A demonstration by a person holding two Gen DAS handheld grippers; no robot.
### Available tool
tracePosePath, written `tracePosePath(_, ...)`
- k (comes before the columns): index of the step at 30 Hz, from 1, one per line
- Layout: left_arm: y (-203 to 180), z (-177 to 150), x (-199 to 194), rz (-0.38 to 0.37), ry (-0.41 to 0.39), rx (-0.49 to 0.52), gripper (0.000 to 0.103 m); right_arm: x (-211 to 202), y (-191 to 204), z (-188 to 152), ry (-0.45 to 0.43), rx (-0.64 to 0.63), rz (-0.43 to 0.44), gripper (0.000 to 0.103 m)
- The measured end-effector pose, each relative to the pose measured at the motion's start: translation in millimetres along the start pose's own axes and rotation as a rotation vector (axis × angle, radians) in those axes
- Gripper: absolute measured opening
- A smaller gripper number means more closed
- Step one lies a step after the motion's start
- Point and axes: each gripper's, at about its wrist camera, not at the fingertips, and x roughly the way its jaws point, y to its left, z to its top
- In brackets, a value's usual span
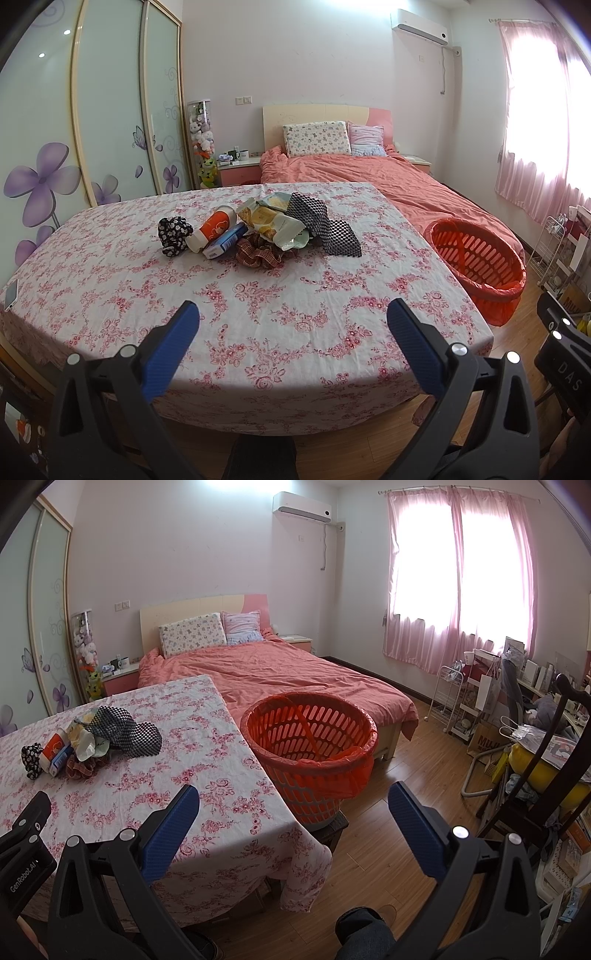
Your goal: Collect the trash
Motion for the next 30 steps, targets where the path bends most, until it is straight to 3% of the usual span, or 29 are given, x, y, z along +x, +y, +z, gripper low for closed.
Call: tracePosePath(30, 0.6, 0.2, 1.1, 0.001, 0.005, 0.001, 0.099, -2.7, 0.1, 1.1, -0.002, 0.0, 0.002, 0.101)
